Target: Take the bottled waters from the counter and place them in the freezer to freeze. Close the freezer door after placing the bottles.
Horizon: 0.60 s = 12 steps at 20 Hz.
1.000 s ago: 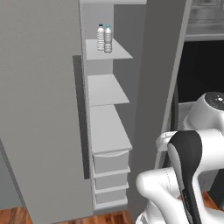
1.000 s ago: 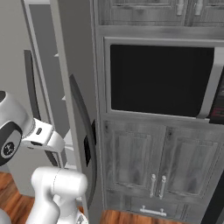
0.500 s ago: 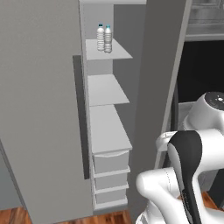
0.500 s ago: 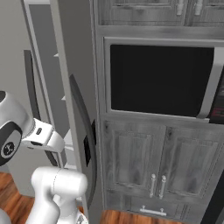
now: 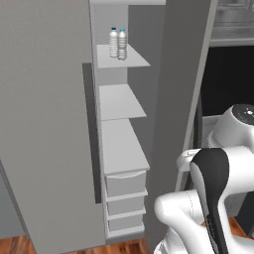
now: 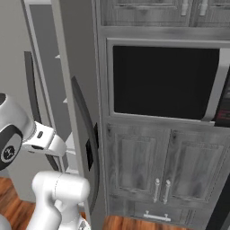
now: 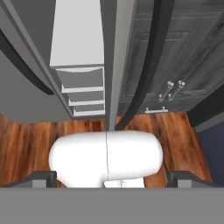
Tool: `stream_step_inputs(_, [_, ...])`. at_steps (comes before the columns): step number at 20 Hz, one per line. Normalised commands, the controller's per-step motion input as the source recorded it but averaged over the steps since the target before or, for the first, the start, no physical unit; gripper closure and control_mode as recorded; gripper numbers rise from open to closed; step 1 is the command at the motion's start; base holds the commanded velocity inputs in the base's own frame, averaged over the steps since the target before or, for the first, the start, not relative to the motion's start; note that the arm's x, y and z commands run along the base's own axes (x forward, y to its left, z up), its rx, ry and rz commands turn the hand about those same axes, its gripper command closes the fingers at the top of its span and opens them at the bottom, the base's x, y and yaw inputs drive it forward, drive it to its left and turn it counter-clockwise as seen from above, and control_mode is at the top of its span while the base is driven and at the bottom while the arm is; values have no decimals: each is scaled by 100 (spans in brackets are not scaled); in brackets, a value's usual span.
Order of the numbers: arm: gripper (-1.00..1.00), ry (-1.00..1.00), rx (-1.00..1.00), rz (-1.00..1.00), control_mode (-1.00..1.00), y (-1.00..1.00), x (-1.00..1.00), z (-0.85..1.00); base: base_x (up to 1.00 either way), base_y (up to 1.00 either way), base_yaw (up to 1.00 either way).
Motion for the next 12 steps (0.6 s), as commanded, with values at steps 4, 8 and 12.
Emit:
stream_step_inputs(4, [-100, 0, 0, 0, 100, 0, 0, 0, 37, 17, -4])
stream_step_inputs(8, [-100, 0, 0, -1, -100, 2, 21, 0, 8, 4, -1])
stream_step_inputs(12, [-100, 0, 0, 0, -100, 0, 11, 0, 0, 0, 0])
